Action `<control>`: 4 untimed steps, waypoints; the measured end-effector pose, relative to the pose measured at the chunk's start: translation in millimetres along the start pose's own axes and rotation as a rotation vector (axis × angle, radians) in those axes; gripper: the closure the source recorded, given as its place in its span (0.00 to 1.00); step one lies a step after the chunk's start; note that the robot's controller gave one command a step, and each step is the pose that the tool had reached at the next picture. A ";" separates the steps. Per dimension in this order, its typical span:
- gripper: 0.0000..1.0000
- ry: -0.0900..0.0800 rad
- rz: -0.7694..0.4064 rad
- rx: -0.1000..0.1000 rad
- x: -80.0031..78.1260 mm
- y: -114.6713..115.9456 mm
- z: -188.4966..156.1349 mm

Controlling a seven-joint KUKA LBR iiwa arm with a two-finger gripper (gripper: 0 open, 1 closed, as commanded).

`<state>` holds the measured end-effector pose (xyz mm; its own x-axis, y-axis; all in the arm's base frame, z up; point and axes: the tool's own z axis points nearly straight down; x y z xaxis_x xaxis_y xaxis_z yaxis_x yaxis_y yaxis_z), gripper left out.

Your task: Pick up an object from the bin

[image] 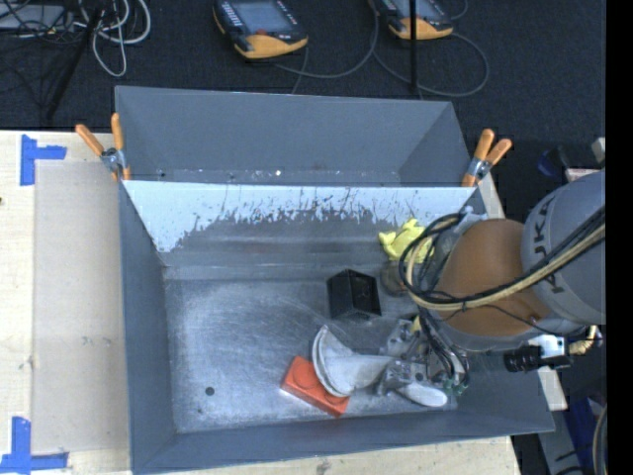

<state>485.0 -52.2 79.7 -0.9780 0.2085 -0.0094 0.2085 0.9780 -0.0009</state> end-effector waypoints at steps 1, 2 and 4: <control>1.00 0.000 0.000 0.000 0.0 0.0 0.0; 1.00 0.004 -0.001 0.000 0.8 0.0 -2.7; 1.00 0.012 -0.002 -0.001 2.5 0.2 -20.3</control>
Offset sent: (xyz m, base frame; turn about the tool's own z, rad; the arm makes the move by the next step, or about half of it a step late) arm 0.0000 0.0002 0.0385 0.0000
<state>482.4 -51.4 100.0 -0.9785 0.2064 0.0024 0.2064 0.9785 0.0000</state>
